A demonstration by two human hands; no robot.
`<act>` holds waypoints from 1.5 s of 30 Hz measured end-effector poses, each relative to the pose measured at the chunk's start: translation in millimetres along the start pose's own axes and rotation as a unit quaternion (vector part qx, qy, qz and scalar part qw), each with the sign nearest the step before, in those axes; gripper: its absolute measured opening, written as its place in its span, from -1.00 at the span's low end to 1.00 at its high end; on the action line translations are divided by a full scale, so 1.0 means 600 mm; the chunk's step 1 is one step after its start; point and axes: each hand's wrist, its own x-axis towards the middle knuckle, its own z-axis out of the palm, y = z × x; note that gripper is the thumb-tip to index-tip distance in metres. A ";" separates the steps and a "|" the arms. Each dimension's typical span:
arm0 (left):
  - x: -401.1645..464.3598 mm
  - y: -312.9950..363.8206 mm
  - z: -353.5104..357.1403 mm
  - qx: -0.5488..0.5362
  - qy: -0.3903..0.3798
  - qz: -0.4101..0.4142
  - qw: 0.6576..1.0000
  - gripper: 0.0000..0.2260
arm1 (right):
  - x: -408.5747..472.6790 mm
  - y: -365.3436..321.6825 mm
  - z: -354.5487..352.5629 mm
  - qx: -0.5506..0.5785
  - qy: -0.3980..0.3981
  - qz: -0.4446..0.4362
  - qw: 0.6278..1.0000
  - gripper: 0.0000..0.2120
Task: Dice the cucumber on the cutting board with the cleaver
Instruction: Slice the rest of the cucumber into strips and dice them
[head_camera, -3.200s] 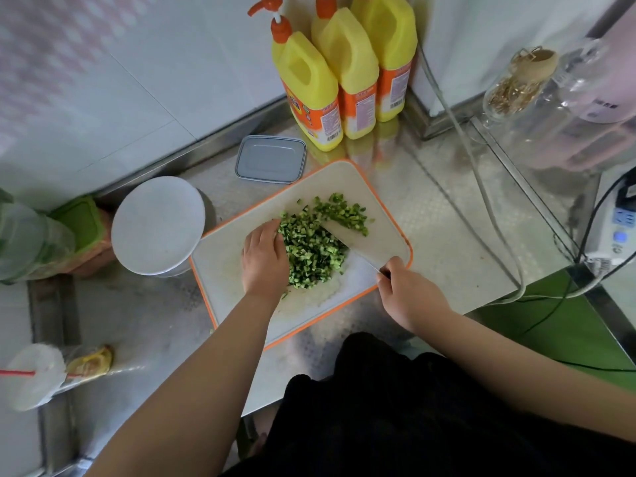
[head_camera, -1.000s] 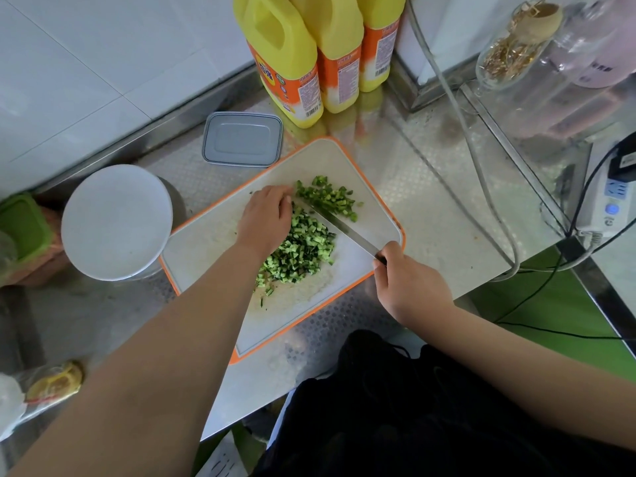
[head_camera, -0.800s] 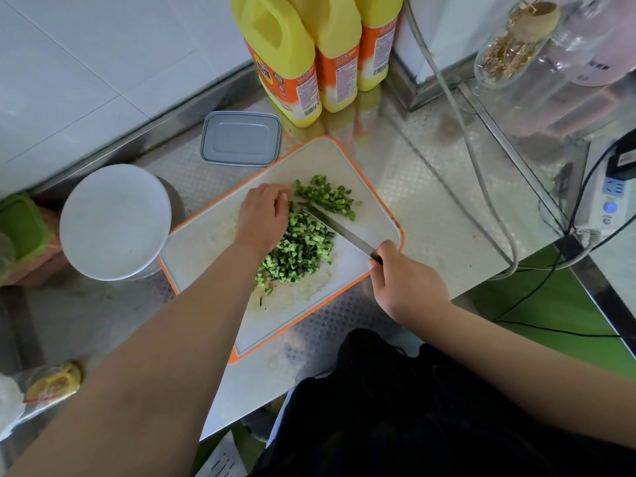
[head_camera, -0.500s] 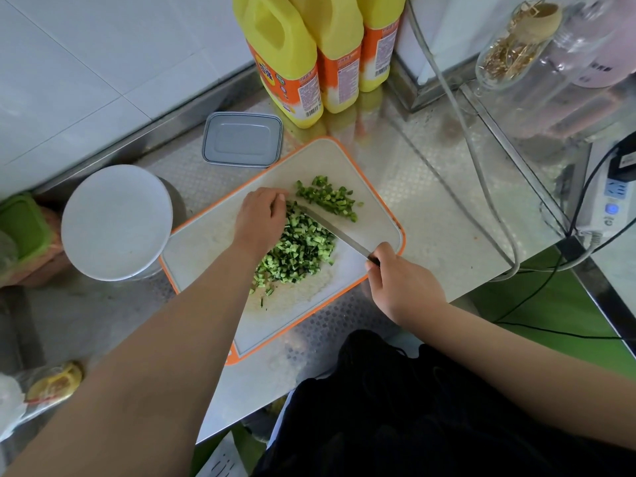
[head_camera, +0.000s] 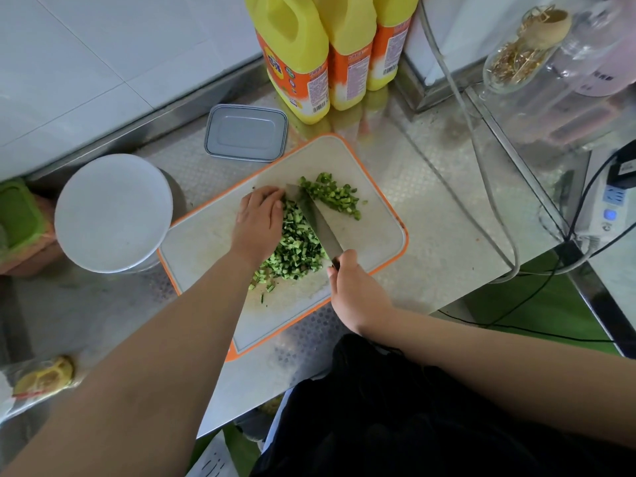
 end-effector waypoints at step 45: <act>-0.093 -0.051 -0.056 -0.140 0.098 -0.151 0.974 -0.68 | 0.053 -0.041 -0.048 -0.043 -0.072 -0.132 0.988 -0.82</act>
